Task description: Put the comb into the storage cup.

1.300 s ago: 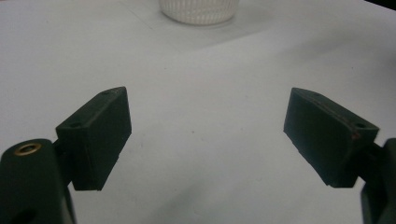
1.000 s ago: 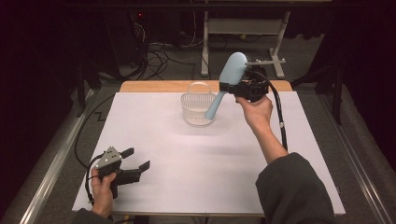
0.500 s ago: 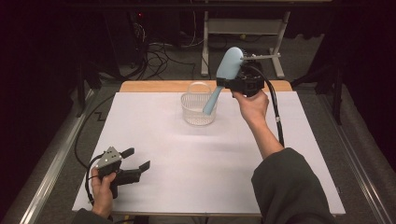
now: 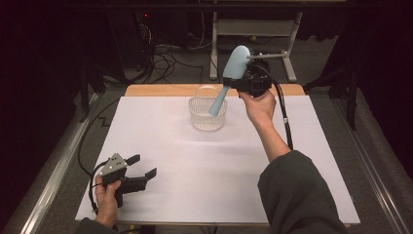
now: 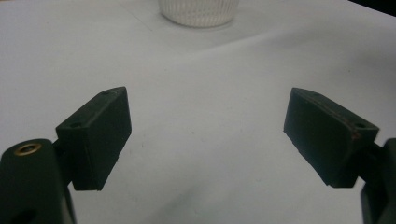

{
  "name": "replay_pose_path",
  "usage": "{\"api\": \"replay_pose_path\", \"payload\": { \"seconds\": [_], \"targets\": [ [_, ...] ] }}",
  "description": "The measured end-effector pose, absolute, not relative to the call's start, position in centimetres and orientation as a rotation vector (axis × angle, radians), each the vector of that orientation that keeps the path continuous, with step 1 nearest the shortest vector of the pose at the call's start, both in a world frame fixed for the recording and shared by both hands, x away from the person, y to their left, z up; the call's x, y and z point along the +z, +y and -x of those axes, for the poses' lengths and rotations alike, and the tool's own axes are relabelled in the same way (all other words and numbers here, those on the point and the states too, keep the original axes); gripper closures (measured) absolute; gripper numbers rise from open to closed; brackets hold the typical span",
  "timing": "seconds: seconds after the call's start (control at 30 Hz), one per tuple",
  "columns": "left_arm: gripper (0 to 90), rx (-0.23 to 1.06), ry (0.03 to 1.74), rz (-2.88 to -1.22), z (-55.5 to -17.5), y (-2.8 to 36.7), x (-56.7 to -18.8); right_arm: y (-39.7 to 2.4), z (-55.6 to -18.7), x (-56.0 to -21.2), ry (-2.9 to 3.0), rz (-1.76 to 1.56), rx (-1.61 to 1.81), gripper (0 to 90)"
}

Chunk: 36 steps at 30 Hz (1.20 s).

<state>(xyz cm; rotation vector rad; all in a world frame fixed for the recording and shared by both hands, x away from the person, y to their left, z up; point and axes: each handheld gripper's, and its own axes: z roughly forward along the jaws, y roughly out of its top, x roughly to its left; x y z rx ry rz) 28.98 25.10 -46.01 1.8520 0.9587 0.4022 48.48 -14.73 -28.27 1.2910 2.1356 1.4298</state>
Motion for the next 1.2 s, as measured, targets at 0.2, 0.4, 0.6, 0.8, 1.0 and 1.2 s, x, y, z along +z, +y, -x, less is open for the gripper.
{"api": "replay_pose_path", "payload": {
  "seconds": [0.2, 0.4, 0.6, 0.8, 1.0, 1.2],
  "targets": [
    [16.1, 0.400, 0.958, -1.852, -29.0, 25.1, -46.0, -14.1, -48.9, -28.4, 2.128, -1.294, 1.422, 55.6],
    [16.1, 0.395, 0.957, -1.850, -28.9, 25.1, -46.0, -13.5, -49.4, -28.9, 2.109, -1.299, 1.414, 55.5],
    [16.2, 0.394, 0.956, -1.846, -28.9, 25.1, -46.0, -12.9, -50.0, -29.6, 2.106, -1.319, 1.396, 55.5],
    [16.2, 0.393, 0.956, -1.845, -28.9, 25.1, -46.0, -12.5, -50.4, -29.9, 2.097, -1.325, 1.384, 55.4],
    [16.2, 0.393, 0.956, -1.842, -28.9, 25.0, -46.0, -12.2, -50.7, -30.3, 2.096, -1.323, 1.368, 55.1],
    [16.1, 0.390, 0.954, -1.842, -28.9, 25.0, -46.0, -11.7, -51.0, -30.8, 2.096, -1.329, 1.363, 54.8]
  ]
}}
